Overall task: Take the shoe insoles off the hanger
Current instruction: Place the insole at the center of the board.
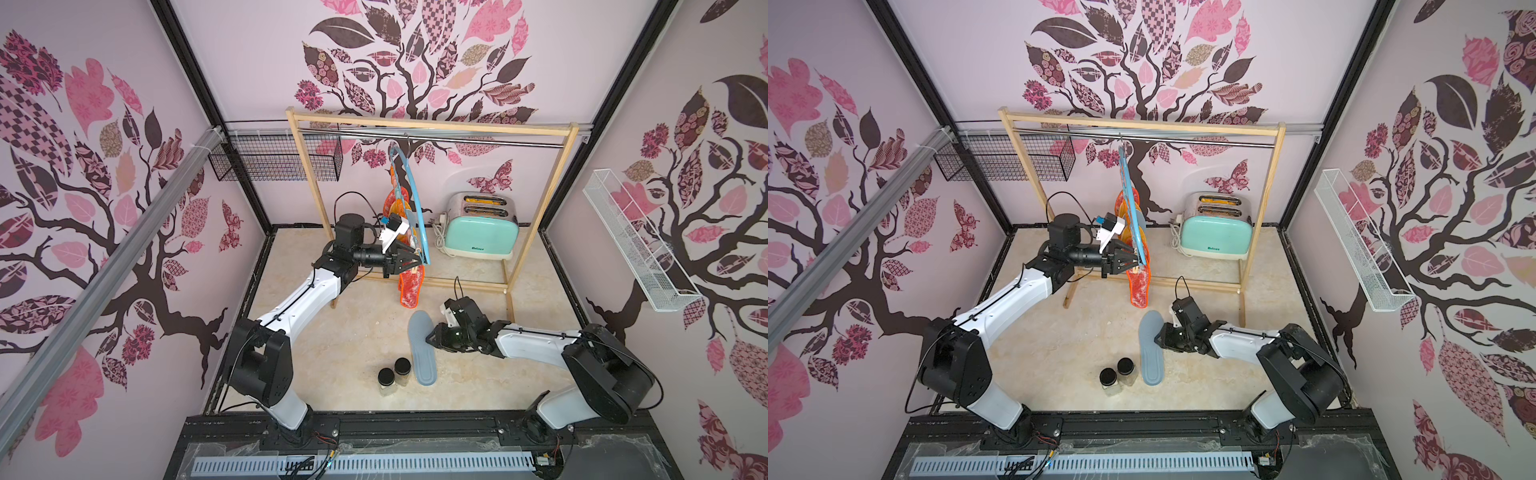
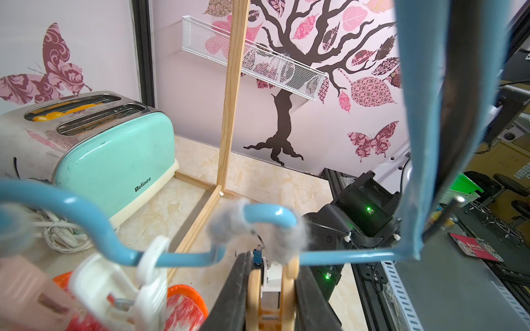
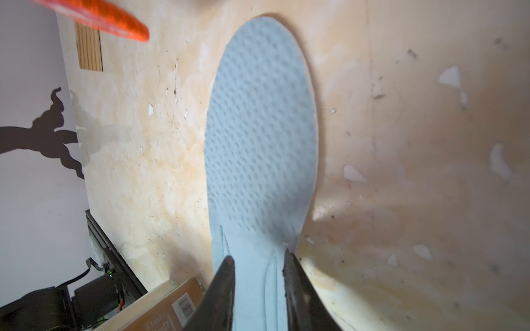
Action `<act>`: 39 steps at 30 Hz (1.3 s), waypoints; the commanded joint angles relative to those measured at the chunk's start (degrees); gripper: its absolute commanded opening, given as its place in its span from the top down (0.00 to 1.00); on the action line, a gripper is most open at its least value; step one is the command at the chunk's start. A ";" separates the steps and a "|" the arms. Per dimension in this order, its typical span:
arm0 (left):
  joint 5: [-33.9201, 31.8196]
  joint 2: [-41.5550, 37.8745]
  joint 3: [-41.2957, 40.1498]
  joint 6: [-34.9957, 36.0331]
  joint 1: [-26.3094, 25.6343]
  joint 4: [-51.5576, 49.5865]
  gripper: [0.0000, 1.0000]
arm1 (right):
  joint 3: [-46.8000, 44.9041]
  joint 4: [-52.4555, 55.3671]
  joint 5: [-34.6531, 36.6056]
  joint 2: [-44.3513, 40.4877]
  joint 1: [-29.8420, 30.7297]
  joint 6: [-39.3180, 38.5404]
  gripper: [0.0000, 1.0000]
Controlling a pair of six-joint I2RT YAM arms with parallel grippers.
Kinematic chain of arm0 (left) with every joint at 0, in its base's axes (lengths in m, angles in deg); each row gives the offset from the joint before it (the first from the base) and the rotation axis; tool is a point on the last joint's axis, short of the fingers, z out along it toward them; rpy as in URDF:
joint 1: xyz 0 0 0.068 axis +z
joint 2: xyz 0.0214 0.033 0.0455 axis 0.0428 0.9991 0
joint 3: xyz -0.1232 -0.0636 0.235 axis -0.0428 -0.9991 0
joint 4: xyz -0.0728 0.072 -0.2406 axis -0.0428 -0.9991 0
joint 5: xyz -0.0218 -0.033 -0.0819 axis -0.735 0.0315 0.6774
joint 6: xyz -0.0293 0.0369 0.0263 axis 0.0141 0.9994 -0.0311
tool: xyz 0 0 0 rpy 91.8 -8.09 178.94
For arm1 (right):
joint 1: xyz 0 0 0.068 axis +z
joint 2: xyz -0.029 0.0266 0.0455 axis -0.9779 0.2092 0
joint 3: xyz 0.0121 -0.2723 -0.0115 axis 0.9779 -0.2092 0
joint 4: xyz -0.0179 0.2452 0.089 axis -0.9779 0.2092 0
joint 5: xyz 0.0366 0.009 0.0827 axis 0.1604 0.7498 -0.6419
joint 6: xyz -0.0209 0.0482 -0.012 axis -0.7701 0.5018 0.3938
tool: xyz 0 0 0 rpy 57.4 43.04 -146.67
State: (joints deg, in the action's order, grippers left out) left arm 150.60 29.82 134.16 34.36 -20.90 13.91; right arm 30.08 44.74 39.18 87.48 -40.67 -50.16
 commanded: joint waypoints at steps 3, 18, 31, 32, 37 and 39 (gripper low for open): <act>-0.34 -1.46 -0.46 0.29 -0.09 0.64 0.91 | 3.91 7.23 3.44 -6.18 0.20 -8.80 0.67; -0.28 -1.57 -0.56 0.30 -0.09 0.73 0.91 | -15.39 -0.22 18.41 -34.22 0.27 -17.16 0.68; -0.63 -1.55 -0.88 0.21 -0.10 0.68 0.91 | -27.28 -0.94 17.04 -63.31 0.20 -17.98 0.65; -0.73 -1.57 -0.93 0.21 -0.09 0.64 0.91 | -27.69 -0.95 17.87 -64.88 0.22 -18.30 0.64; -0.71 -1.34 -0.86 0.03 -0.05 0.70 0.90 | -28.77 -0.41 19.67 -67.68 0.23 -17.92 0.62; -0.79 -1.30 -0.84 -0.06 -0.11 0.64 0.90 | -28.68 -0.58 19.82 -66.94 0.27 -17.83 0.61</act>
State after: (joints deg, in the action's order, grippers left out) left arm 150.14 29.75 133.88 34.34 -20.90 13.91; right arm 1.16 44.43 57.67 20.60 -40.65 -67.49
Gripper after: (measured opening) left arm 0.242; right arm 0.388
